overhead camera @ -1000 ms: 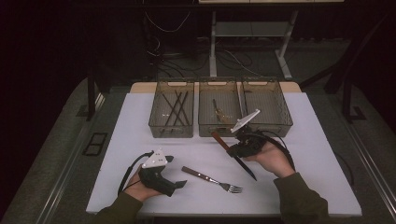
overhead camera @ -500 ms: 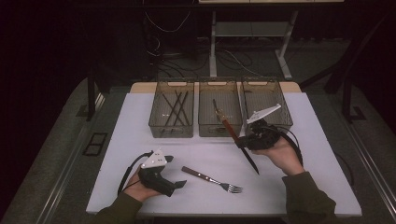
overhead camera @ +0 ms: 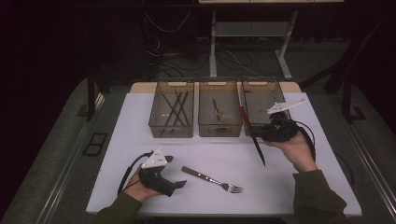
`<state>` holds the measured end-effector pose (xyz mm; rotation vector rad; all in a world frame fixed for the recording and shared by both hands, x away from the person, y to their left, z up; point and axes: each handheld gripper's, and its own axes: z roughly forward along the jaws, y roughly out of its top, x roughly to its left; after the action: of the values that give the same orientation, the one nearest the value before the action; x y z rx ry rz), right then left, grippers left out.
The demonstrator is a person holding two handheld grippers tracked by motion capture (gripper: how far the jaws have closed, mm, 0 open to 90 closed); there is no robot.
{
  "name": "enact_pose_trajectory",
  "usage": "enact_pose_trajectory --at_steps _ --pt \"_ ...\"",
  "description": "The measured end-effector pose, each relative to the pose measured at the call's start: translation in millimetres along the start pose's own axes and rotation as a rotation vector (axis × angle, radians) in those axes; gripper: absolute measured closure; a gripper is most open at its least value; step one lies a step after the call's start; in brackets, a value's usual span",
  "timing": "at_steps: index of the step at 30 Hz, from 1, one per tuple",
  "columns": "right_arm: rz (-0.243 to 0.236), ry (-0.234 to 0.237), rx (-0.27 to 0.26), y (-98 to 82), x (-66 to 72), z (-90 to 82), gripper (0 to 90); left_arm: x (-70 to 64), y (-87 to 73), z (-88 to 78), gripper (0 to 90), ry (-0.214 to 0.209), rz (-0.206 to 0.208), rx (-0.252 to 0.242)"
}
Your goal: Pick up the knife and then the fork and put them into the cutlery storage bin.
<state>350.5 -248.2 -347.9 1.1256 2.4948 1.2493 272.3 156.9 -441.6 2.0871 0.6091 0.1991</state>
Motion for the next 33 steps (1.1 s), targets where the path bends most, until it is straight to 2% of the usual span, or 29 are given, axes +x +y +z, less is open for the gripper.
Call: enact_pose_trajectory --at_steps 7,12,21,33 --pt "0.019 -0.034 -0.049 -0.6 -11.1 -12.9 77.7 0.1 0.0 0.4 0.0 -0.001 -0.001 0.003" --pt "0.025 -0.059 -0.072 5.2 -18.6 -23.2 77.7 0.0 0.1 0.3 0.0 0.0 -0.009 -0.002" --pt "0.021 -0.128 -0.1 23.2 -35.3 -38.4 77.7 -0.3 0.2 0.3 0.0 -0.002 -0.008 -0.005" --pt "0.026 -0.2 -0.148 52.3 -56.7 -47.9 77.6 -0.7 0.2 0.0 0.0 -0.003 -0.014 -0.009"
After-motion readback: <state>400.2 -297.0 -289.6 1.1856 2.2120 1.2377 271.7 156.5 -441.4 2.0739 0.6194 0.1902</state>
